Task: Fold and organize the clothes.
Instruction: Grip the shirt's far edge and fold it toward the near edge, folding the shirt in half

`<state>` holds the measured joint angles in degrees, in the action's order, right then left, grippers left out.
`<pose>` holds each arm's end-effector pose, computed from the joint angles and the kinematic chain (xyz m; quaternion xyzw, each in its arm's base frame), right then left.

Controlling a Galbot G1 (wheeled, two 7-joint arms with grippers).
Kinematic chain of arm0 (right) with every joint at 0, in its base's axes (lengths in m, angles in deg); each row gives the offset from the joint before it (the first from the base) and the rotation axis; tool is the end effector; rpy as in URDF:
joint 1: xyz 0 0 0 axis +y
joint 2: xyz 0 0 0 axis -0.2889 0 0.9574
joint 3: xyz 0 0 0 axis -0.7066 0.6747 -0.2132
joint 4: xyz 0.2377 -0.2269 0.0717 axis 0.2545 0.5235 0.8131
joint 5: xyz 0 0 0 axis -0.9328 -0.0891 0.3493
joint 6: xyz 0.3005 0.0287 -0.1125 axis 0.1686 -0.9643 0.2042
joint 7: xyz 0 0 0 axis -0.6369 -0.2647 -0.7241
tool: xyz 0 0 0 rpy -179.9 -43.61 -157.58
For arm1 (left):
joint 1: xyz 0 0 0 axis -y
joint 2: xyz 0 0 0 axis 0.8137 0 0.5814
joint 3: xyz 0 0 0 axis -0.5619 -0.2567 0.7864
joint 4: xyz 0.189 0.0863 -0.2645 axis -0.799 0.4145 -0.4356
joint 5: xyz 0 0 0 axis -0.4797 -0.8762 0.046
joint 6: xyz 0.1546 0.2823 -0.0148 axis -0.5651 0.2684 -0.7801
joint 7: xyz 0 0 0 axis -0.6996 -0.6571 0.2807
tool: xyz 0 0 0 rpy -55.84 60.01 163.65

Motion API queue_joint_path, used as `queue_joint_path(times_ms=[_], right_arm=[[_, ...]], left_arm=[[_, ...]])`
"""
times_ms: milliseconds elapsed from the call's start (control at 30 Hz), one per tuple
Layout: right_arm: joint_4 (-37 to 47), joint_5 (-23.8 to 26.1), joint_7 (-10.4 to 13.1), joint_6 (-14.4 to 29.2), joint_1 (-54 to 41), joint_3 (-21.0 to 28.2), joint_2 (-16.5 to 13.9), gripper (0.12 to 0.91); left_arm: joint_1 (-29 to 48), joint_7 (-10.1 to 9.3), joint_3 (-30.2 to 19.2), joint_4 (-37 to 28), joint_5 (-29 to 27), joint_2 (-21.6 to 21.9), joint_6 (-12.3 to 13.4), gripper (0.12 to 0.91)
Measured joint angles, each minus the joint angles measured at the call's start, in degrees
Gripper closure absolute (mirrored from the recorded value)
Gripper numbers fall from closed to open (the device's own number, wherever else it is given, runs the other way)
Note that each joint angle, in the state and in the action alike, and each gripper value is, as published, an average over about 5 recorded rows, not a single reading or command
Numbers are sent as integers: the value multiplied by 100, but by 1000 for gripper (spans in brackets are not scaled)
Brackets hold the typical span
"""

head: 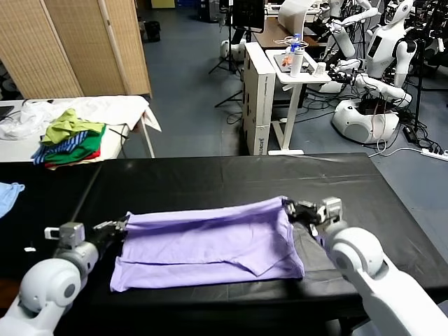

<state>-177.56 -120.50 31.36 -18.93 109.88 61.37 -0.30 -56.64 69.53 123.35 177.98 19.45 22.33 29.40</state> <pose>0.2591 -0.0628 -0.2002 0.1698 -0.9442 0.0489 0.2780 0.2160 0.1367 -0.2077 -0.0382 -0.9622 0.0045 0.2697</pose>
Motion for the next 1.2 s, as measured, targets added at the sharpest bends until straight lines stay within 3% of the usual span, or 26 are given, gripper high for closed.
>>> queue_joint_path(times_ms=[300, 1200], right_arm=[[-263, -1, -5, -120, 442, -52, -237, 873], [-193, 55, -58, -181, 641, 31, -275, 879]], left_arm=[[-651, 32, 333, 330, -197, -197, -37, 883], [-1706, 99, 548, 756, -1174, -678, 17, 883]])
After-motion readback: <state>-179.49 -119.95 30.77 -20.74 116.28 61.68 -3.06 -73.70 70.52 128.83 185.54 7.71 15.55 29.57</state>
